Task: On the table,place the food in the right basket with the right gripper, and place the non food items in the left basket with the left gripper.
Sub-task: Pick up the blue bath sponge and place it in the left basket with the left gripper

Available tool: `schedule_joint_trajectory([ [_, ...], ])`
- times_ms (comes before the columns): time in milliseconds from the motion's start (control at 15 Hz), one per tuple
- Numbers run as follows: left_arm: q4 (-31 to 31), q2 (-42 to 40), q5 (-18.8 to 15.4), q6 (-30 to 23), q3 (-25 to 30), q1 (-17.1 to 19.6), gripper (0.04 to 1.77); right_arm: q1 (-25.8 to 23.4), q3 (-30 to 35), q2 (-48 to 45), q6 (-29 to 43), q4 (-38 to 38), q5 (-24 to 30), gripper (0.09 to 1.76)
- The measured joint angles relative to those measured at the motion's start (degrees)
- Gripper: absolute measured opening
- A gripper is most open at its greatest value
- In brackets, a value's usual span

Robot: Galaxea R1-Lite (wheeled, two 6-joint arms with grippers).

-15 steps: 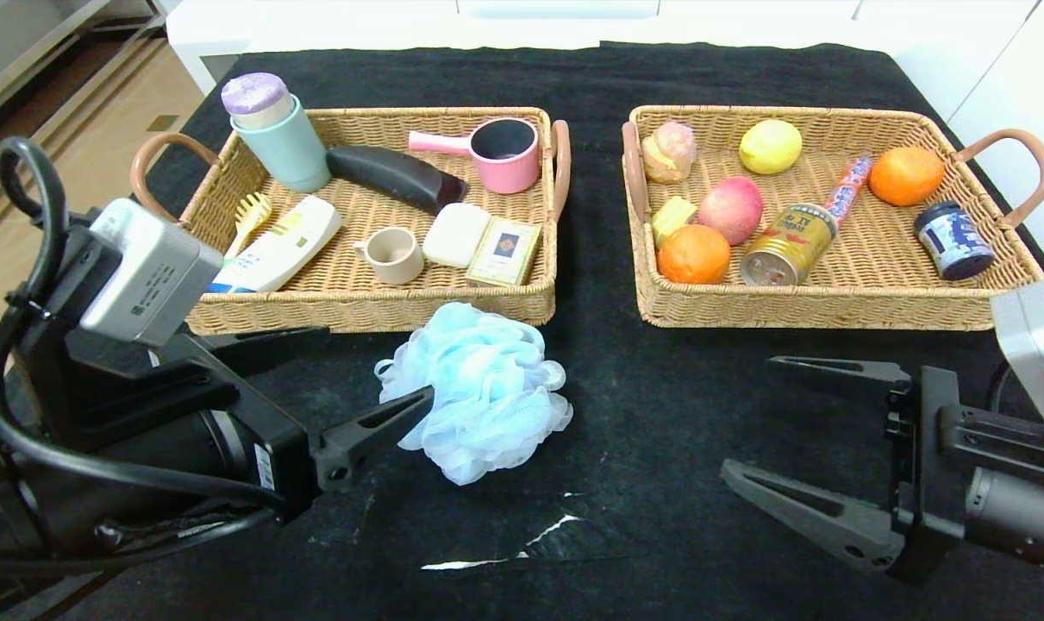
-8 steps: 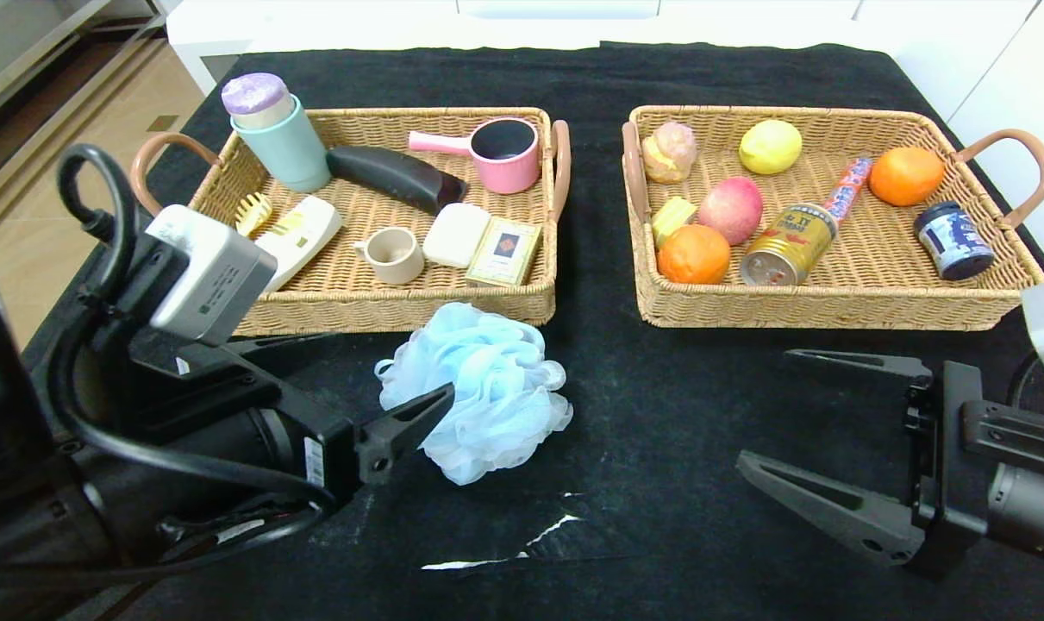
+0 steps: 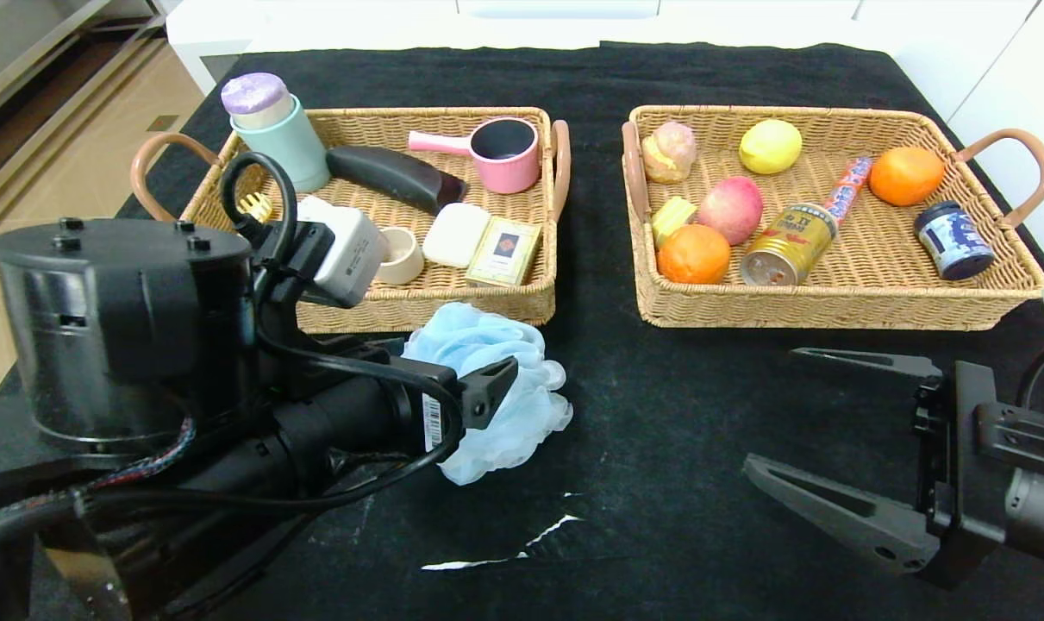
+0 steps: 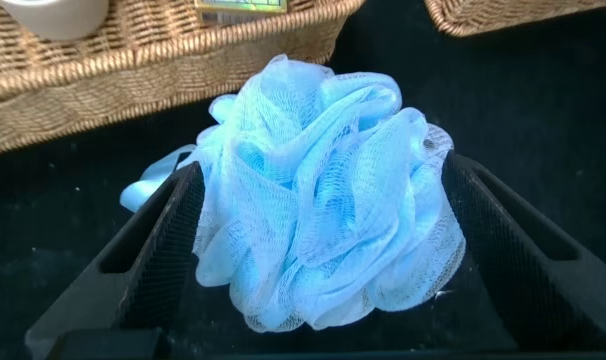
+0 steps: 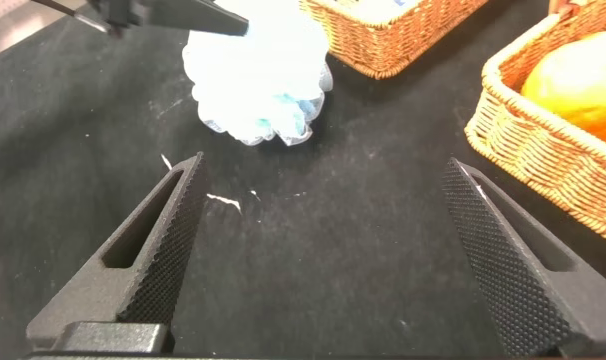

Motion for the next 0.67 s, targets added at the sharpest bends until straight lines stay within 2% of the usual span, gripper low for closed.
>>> schedule_joint_trajectory([
  [267,-0.2,2.8,0.0,-0.4,-0.2,0.4,1.72,0.2,0.1,0.0,0.0,0.0,-0.1,1.70],
  [667,-0.7,7.4,-0.4,-1.8,-0.2,3.0,1.72,0.5,0.1,0.3,0.0,0.1,-0.1,1.70],
])
